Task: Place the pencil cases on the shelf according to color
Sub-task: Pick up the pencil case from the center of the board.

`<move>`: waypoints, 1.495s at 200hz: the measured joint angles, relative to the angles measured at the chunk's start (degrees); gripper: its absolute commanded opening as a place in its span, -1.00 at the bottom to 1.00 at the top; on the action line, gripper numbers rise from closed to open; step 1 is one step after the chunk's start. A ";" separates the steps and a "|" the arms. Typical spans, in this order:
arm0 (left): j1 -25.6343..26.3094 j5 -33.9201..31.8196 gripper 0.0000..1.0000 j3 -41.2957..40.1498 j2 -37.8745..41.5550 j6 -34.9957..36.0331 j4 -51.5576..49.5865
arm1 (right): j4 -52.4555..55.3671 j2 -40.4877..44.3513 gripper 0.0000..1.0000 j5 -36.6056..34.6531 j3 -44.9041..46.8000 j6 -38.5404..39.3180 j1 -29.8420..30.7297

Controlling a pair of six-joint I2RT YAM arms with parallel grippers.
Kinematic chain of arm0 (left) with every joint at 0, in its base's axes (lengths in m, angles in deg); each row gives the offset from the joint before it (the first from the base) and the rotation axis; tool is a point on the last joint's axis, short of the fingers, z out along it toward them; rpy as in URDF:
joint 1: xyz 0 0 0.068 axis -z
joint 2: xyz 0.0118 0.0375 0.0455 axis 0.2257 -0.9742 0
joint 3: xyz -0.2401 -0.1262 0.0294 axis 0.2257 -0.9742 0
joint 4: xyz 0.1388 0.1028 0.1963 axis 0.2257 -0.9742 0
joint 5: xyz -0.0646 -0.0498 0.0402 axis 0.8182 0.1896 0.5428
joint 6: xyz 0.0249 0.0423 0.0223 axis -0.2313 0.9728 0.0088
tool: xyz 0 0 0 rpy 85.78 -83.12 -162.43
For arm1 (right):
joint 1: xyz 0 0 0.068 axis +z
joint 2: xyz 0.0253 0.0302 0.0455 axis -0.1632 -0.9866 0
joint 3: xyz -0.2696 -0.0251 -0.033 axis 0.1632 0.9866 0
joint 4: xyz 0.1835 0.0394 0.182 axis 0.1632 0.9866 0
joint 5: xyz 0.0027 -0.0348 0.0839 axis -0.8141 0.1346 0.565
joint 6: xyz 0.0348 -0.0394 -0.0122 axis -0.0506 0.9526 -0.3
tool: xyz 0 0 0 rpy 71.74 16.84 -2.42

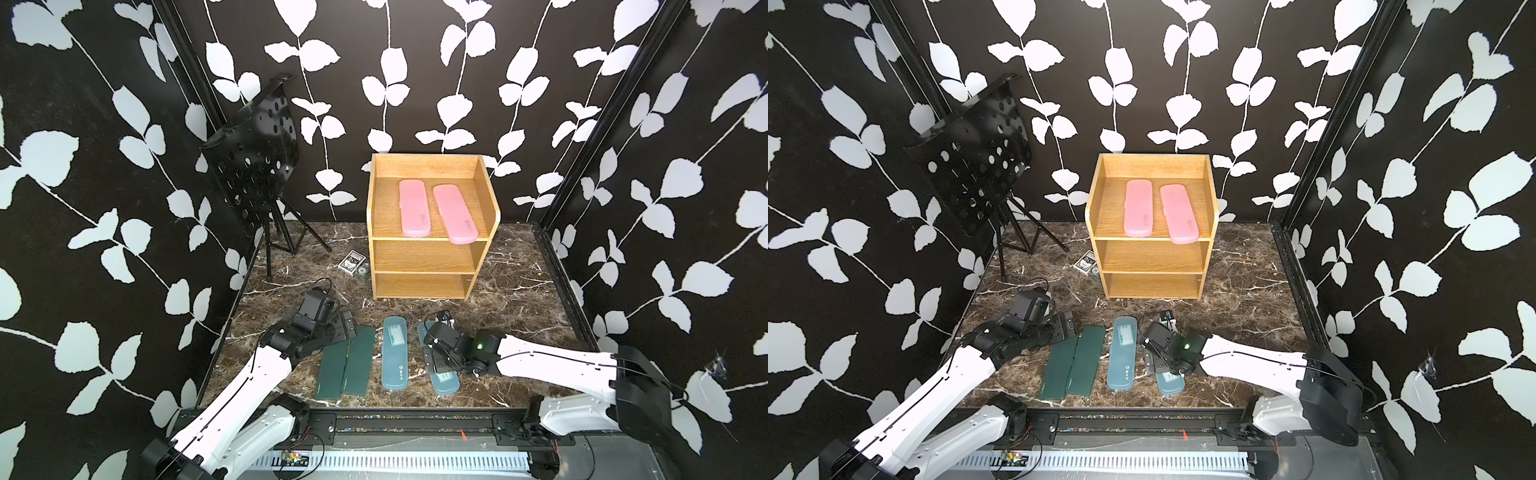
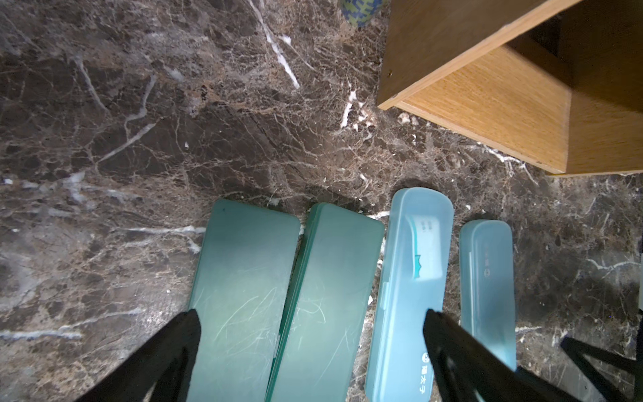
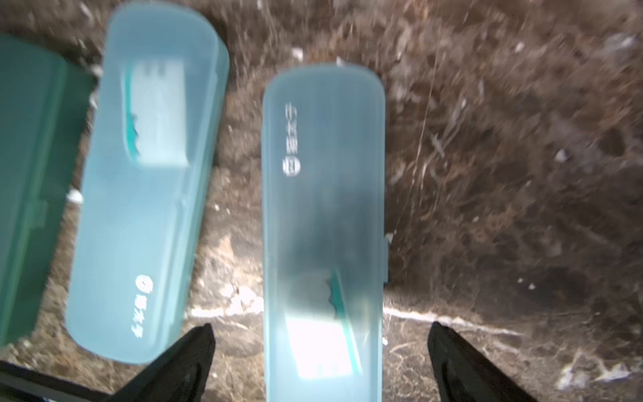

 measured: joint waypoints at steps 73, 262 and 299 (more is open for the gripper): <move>0.00 -0.44 0.97 -0.15 1.40 -0.35 -0.28 | -1.99 -6.86 0.99 -0.42 3.63 -4.22 6.58; 0.11 -3.02 0.97 7.56 -3.06 0.81 -2.67 | -6.05 10.12 0.16 -12.22 12.57 -7.96 14.27; 0.11 -3.69 0.97 6.56 -0.11 0.74 -3.78 | -1.01 17.33 0.12 -15.80 8.07 -5.51 14.45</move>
